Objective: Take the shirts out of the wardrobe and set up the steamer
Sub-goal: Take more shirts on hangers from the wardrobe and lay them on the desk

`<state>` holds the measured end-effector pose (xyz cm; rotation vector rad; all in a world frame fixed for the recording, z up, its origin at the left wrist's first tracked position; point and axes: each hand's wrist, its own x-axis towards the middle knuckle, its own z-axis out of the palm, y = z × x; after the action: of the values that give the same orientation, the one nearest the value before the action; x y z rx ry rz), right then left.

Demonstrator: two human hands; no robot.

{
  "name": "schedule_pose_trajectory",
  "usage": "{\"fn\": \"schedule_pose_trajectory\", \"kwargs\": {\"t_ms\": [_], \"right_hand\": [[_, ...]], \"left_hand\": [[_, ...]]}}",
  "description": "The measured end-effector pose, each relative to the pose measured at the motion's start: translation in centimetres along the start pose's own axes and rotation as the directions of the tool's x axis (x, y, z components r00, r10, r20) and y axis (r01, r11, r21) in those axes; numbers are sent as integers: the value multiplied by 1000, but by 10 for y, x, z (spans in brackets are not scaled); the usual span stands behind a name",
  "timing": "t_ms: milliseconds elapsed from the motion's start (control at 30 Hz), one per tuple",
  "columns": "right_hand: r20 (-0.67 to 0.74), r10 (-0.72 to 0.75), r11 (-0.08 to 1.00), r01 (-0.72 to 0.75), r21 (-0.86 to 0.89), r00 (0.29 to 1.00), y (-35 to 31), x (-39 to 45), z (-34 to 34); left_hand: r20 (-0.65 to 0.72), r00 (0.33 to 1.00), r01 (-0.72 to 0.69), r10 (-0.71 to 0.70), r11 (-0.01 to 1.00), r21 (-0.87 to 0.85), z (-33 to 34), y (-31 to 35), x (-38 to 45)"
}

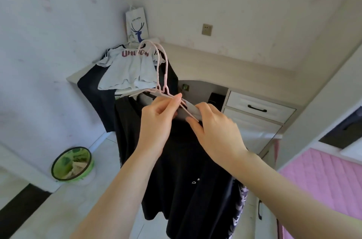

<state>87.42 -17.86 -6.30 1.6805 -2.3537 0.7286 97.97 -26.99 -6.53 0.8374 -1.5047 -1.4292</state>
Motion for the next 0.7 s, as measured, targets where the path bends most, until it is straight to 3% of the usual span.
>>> {"fn": "schedule_pose_trajectory", "kwargs": {"t_ms": [167,267,400,500,567,700], "right_hand": [[-63,-76,997,75,-5,995,-15,50,43],[-139,-128,991,133,26,982,-19,77,65],[-222,-153,984,169,52,963,-20,112,89],[-262,-168,978,195,80,950,-16,137,105],[-270,-185,972,217,93,945,-13,158,116],[-274,-212,960,252,123,938,0,202,138]], "left_hand": [[32,996,-91,88,991,102,-43,-9,48],[106,974,-218,200,954,206,-67,-17,73],[88,888,-438,452,771,462,-113,-33,108],[-6,815,-422,579,601,679,-154,-46,145],[18,821,-375,571,515,771,-177,-55,178],[138,889,-360,436,481,799,-196,-76,238]]}}
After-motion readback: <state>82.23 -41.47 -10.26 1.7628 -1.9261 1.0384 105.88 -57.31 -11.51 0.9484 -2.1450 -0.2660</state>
